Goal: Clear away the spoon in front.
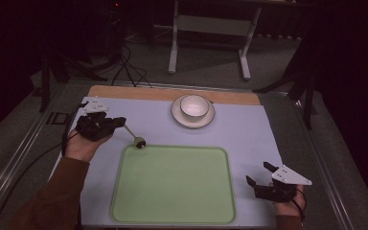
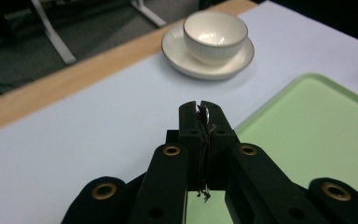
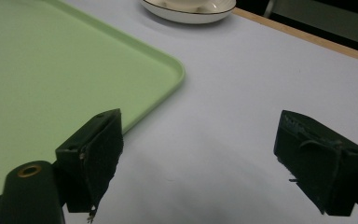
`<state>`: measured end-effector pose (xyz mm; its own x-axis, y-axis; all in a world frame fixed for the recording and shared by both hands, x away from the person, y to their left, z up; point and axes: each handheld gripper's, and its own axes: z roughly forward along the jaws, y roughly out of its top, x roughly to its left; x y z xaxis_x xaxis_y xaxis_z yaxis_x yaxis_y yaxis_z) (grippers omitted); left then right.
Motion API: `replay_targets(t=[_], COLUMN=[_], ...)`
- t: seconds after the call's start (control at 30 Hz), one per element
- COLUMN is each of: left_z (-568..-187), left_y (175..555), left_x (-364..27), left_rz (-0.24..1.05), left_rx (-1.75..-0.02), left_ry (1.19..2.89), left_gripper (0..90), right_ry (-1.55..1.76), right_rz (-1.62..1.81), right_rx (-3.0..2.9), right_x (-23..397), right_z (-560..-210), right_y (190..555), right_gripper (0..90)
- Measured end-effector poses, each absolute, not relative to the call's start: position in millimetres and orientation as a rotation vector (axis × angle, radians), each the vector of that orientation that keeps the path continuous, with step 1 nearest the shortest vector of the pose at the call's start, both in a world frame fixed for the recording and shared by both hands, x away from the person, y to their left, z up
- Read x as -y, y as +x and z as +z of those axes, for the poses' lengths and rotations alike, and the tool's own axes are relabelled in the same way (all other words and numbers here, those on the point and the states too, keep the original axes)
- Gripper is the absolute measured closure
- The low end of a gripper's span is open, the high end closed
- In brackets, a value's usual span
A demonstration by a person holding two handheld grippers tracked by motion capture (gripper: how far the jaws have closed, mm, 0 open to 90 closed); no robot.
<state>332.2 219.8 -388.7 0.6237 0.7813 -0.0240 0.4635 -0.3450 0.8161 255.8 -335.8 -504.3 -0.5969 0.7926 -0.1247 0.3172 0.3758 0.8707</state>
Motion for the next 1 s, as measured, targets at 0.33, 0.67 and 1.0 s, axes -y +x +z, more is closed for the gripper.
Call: replay_targets(t=[0.33, 0.67, 1.0], left_z=[-402.6, -428.9, -452.1], left_y=[350.4, 381.9, 382.8], left_x=[-218.4, -208.6, -199.8], left_rz=[0.418, 0.539, 0.432], left_rx=[-1.090, -1.037, -1.003], left_ry=[2.060, 1.982, 1.991], left_gripper=[87.6, 83.7, 82.2], right_ry=[0.955, 0.954, 0.947], right_rz=[1.154, 1.155, 1.154], right_rx=[-2.105, -2.103, -2.105], right_x=[334.7, 335.2, 335.0], right_z=[-504.6, -504.4, -504.2], right_y=[256.9, 256.9, 257.1], right_gripper=[15.3, 15.3, 15.3])
